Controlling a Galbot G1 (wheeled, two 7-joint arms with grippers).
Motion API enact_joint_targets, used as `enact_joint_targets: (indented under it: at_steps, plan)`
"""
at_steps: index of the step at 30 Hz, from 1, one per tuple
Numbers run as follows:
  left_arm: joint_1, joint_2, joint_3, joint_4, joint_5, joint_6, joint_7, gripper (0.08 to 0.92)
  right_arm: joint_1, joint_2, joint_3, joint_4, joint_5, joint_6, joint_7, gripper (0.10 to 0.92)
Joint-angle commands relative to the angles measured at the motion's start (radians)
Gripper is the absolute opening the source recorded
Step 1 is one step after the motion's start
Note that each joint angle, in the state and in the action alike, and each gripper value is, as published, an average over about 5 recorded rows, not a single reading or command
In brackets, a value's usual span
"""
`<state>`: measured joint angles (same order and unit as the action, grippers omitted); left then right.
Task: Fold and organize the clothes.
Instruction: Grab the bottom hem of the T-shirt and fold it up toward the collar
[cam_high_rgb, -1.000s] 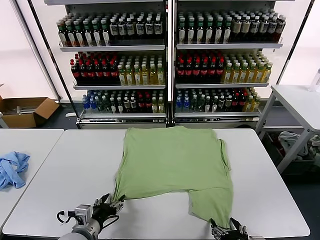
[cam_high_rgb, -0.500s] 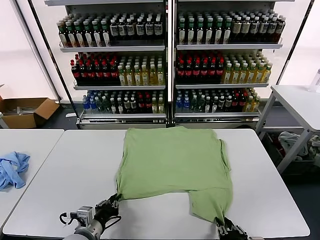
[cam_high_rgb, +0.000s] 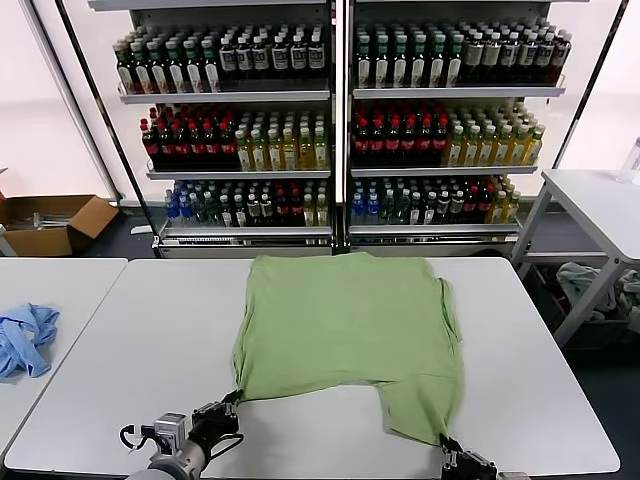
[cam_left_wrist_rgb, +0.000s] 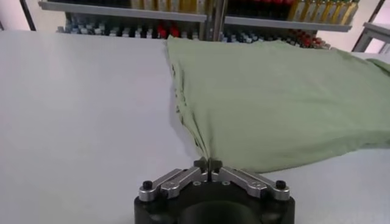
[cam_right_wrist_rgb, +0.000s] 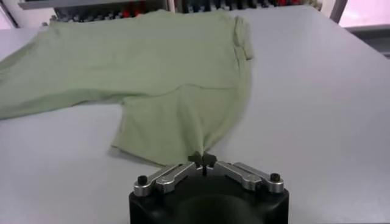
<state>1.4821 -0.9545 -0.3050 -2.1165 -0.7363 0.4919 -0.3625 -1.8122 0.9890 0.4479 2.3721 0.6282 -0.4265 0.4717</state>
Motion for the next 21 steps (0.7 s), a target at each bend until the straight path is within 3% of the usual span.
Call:
enact_joint_targets:
  at_steps: [1,9,21]
  plan:
    - [-0.019,0.014,-0.056,-0.085,-0.033,-0.009,-0.023,0.085,0.033,-0.003,0.060,0.085,-0.028,0.011,0.006,0.107]
    - [-0.130,0.032,-0.038,-0.074,-0.064,-0.026,-0.027,0.085,0.207,-0.025,0.060,0.037,-0.042,-0.062,0.004,0.107]
    - [-0.397,-0.004,0.110,0.067,-0.047,0.011,-0.007,0.085,0.592,-0.091,-0.045,-0.276,-0.072,-0.026,-0.138,0.107]
